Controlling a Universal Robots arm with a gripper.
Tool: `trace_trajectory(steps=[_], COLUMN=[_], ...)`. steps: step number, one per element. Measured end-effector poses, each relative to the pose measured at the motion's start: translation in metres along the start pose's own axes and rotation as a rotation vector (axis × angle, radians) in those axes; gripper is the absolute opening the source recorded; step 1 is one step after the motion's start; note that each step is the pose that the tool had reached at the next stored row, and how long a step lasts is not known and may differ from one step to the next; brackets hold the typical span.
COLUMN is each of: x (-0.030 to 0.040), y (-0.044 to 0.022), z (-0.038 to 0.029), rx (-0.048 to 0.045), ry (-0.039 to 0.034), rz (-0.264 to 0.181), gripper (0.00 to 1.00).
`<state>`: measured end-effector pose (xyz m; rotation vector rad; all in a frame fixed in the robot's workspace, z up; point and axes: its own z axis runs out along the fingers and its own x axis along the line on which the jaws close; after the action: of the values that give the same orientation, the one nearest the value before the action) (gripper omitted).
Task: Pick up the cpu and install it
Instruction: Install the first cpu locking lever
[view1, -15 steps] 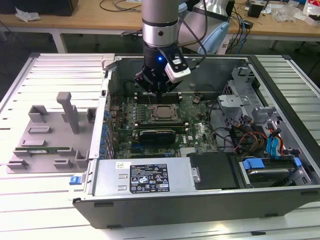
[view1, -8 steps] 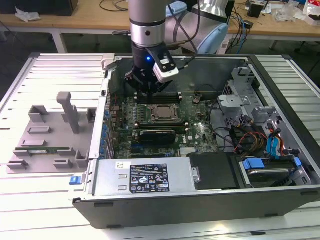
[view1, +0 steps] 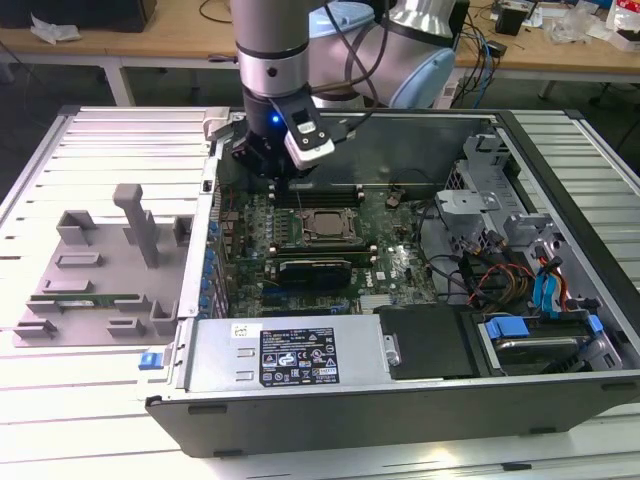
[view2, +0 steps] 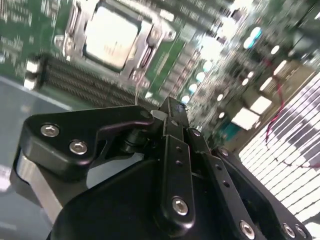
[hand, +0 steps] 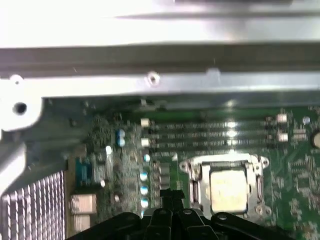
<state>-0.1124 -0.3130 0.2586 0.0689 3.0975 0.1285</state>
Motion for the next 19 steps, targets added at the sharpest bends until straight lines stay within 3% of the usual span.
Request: trace_trajectory(steps=[1, 2, 3, 4, 7, 8, 10, 11, 12, 14, 17, 19], x=[0.0005, 0.0015, 0.0019, 0.0019, 0.0019, 0.0019, 0.0015, -0.0021, -0.0141, -0.0264, -0.0316, -0.0392], y=[0.0, -0.0001, -0.0001, -0.0001, -0.0001, -0.0002, -0.0001, 0.0001, 0.0005, 0.001, 0.0012, 0.0016], z=[0.0, -0.0001, -0.0001, -0.0001, -0.0001, -0.0001, 0.0002, 0.0007, 0.0016, 0.0024, 0.0027, 0.003], rx=[-0.0186, -0.0657, -0.0932, -0.0994, -0.1013, -0.1095, -0.1121, -0.1121, -0.1121, -0.1121, -0.1121, -0.112], ry=[0.0008, 0.0027, 0.0038, 0.0039, 0.004, 0.0044, 0.0046, 0.0046, 0.0045, 0.0045, 0.0046, 0.0045], rz=[0.001, 0.003, 0.004, 0.004, 0.004, 0.004, 0.005, 0.005, 0.005, 0.005, 0.005, 0.005], gripper=[0.11, 0.11, 0.11, 0.11, 0.11, 0.11, 0.11, 0.11, 0.11, 0.11, 0.11, 0.11])
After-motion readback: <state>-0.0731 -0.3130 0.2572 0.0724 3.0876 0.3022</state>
